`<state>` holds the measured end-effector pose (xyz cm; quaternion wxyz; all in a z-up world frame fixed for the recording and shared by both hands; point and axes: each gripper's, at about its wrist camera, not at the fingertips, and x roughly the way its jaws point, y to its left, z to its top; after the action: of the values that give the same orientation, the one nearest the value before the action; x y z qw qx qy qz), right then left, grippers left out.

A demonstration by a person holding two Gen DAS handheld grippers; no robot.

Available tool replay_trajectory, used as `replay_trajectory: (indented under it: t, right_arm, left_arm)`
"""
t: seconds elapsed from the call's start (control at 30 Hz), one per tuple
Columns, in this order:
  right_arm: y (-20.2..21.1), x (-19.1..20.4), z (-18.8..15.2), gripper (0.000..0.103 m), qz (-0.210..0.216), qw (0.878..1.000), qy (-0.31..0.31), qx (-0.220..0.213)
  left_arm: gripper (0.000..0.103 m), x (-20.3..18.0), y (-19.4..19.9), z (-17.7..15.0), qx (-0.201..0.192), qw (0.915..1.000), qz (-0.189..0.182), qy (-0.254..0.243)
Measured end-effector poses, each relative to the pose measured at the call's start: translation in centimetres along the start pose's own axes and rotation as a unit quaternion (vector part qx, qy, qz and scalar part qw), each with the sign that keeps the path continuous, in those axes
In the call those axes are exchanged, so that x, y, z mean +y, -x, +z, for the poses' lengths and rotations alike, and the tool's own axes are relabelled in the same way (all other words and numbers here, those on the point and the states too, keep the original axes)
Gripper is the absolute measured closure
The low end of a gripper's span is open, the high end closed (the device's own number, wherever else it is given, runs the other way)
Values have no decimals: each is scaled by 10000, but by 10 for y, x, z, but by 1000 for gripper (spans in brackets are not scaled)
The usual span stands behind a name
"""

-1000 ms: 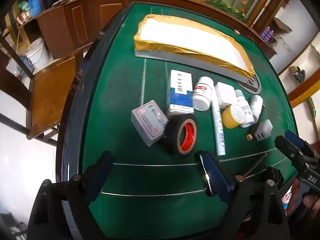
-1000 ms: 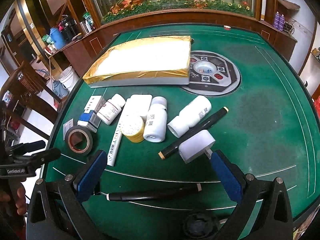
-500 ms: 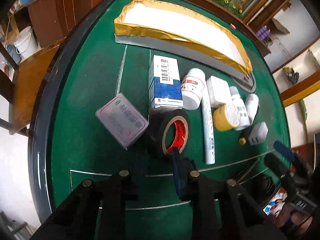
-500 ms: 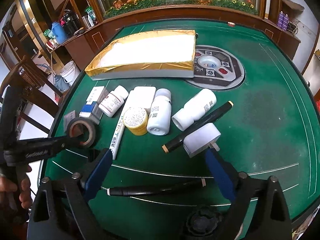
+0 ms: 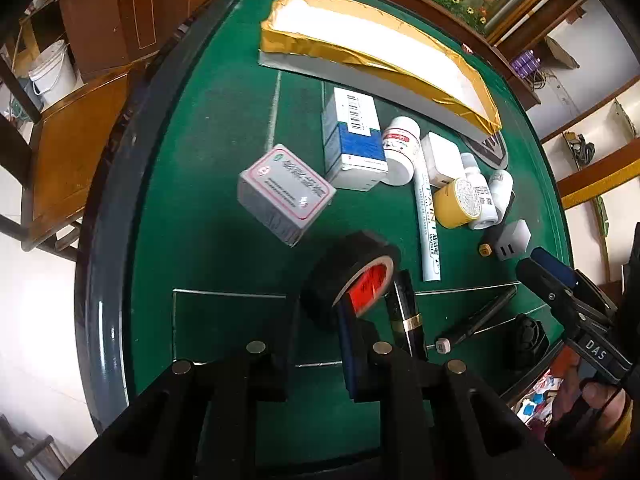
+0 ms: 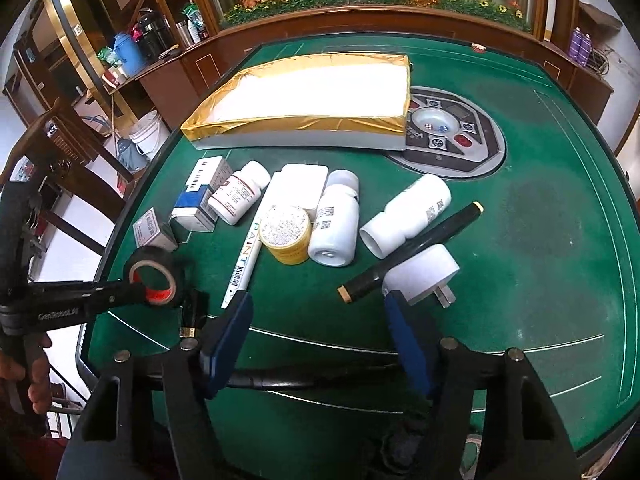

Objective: Organize rigid objects
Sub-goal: 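Close the left tool on the tape roll while the right tool grips the pink box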

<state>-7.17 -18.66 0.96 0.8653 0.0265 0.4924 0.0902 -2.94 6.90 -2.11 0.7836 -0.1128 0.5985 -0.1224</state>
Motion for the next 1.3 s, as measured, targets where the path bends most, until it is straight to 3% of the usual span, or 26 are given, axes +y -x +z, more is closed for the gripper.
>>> replay_trajectory:
  t: [0.5,0.63,0.9,1.07,1.17,1.23,1.3]
  right_arm:
    - [-7,14,7,35,5,9998,184,-20]
    - [-9,21,16,35,38,9996,267,-71]
    - [-20,64,25,35,585,9953,775,40]
    - [-47,101,40,35,1462,9821,1099,457]
    - [-69,123,49,35,1781,9741,1191,721]
    - [-84,136,56,35,1847,9714,1225,851]
    - [-97,148,60,35,1839,9689,1338,971]
  left_arm:
    - [83,8,-23,5,-20,9991,411,36]
    - [89,11,-23,6,-33,9993,373,45]
    - [89,16,-17,-5,156,9994,309,101]
    - [88,25,-11,-16,200,9996,79,207]
    - [75,30,-2,-22,87,9993,-168,315]
    - [39,30,6,-27,-55,9995,-127,274]
    - [31,25,12,-30,-196,9996,-63,185]
